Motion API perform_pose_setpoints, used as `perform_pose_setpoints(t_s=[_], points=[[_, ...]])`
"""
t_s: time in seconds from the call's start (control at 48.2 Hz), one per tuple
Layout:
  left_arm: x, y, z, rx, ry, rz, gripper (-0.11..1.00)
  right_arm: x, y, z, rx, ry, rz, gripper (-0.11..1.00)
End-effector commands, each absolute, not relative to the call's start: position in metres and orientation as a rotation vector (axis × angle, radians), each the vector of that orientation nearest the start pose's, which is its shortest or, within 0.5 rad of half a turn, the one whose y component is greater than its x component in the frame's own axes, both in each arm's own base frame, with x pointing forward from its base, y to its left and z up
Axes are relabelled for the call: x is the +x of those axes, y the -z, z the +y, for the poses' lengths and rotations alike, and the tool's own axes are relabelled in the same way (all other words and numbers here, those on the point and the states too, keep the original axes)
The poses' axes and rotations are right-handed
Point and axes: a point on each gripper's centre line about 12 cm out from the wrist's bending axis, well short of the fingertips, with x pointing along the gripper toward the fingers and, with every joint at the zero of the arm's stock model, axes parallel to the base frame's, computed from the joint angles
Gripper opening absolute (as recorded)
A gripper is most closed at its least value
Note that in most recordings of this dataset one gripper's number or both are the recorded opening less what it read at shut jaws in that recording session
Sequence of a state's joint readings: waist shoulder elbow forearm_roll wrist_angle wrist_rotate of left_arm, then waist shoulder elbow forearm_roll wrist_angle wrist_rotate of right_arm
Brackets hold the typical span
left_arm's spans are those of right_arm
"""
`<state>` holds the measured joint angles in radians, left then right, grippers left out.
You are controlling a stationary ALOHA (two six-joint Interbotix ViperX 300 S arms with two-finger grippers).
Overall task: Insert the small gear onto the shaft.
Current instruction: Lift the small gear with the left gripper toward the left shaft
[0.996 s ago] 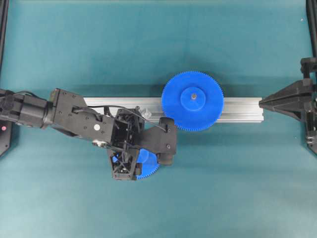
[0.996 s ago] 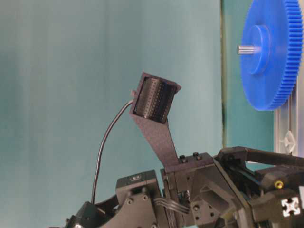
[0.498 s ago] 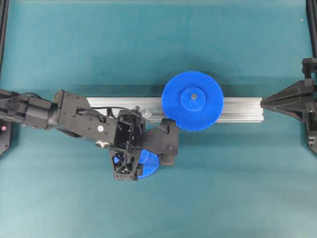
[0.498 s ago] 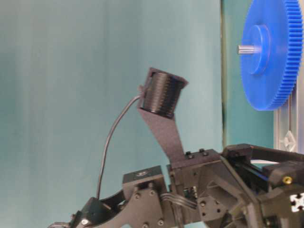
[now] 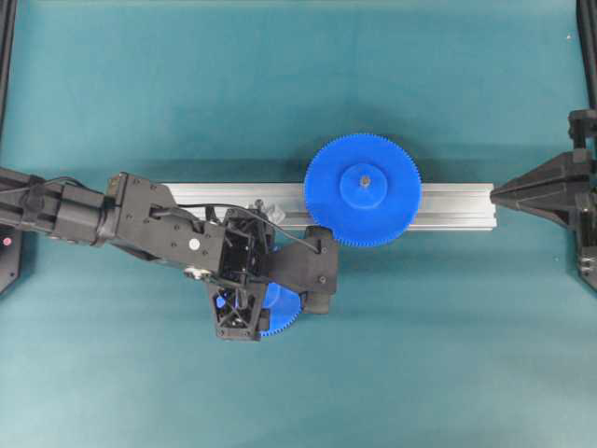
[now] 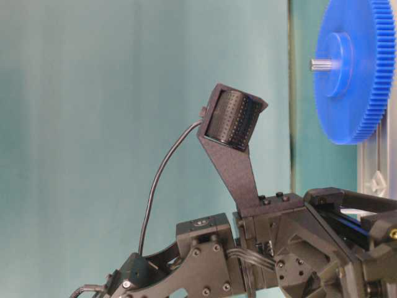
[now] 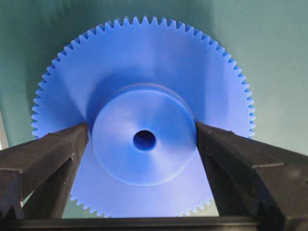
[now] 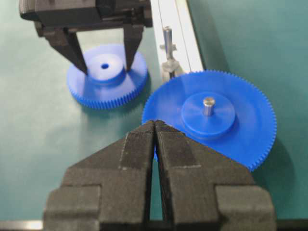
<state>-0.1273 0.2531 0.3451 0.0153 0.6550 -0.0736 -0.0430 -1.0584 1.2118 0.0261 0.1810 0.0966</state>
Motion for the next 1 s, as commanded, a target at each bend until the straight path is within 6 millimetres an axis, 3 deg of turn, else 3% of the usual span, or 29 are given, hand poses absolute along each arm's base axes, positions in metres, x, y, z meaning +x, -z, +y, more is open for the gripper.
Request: perform_pose_setpoints(t_s=[0.0,0.249,0.394,0.768,0.976], points=[[0.418,-0.128,-0.054,0.036,0.069,1.227,0.93,0.178,-0.247,-0.007,0.140,0.060,0.314,0.08],[0.419,-0.131,-0.054,0.033,0.068,1.221,0.90,0.178,-0.247,-0.007,0.140,0.060,0.314,0.08],[0.418,-0.132,-0.054,0.037,0.070,1.224,0.69,0.178,-0.246,-0.007,0.140,0.061,0.316,0.08],[0.417,-0.133,-0.053,0.043,0.070,1.237,0.69,0.176,-0.249,-0.007,0.144,0.060,0.299,0.08],[0.420,-0.148,-0.054,0.041,0.074,1.196,0.69,0.176,-0.249,-0.007,0.144,0.060,0.297,0.08]])
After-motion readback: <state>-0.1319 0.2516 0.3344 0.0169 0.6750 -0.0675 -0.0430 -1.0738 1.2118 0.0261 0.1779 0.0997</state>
